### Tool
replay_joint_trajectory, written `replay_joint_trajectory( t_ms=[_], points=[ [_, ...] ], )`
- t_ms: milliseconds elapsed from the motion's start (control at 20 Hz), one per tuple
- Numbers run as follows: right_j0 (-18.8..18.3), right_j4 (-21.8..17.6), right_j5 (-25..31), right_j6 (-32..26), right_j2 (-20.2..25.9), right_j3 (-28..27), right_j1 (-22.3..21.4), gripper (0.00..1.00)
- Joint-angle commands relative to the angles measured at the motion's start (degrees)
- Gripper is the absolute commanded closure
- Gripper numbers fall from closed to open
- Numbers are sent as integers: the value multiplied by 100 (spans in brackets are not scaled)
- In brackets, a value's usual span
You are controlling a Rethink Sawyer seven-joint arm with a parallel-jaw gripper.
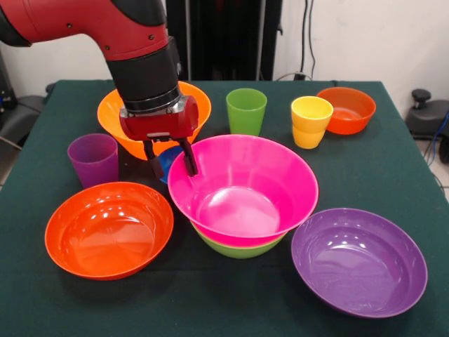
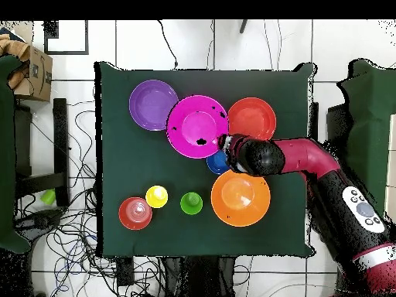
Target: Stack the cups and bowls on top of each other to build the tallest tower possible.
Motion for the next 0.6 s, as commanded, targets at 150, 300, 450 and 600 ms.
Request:
replay_joint_trajectory(
  t_ms=[150, 300, 450, 600],
  points=[
    [-526, 453, 506, -1584, 571, 319, 242, 0],
    [-536, 616, 733, -1539, 672, 336, 88, 0],
    [-552, 808, 915, -1429, 791, 402, -76, 0],
    [-526, 952, 1006, -1268, 858, 477, -256, 0]
  ],
)
